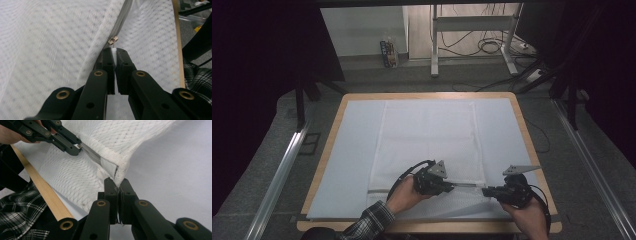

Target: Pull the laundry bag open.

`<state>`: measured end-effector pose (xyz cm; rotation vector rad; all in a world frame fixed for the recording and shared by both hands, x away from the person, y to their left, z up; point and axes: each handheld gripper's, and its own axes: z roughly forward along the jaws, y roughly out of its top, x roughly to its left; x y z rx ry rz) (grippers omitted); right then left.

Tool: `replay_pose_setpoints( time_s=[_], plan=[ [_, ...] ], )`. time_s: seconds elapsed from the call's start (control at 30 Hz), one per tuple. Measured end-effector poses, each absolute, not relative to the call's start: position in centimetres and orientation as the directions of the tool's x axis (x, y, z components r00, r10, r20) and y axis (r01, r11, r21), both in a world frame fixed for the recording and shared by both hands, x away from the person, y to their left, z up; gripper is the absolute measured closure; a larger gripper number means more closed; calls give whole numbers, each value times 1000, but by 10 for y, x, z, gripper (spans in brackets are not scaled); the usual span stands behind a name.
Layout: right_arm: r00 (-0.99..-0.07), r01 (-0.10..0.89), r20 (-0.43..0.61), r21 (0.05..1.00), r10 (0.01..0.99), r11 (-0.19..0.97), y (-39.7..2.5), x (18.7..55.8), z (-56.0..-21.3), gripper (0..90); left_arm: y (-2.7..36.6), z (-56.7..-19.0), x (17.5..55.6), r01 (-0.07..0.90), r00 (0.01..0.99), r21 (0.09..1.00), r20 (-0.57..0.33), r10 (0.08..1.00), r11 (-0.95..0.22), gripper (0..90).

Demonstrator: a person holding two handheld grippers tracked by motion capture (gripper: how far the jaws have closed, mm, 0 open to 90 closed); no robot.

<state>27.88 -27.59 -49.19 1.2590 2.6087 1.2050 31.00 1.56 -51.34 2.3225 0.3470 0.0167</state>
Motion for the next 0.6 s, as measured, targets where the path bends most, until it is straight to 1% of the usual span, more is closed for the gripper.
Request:
replay_pose_setpoints(
  time_s=[0.13,0.43,0.5,0.6],
  plan=[
    [-676,667,306,642,671,379,-278,279,-492,859,21,-515,311,262,958,710,-112,263,-654,871],
    [-679,666,309,641,666,381,-276,279,-492,859,24,-514,309,255,960,712,-109,256,-654,871],
    [-680,665,306,640,666,385,-276,279,-492,859,25,-514,308,254,960,705,-97,263,-663,871],
    [-677,665,302,642,671,382,-277,279,-493,859,30,-516,308,266,956,704,-105,274,-659,871]
  ],
)
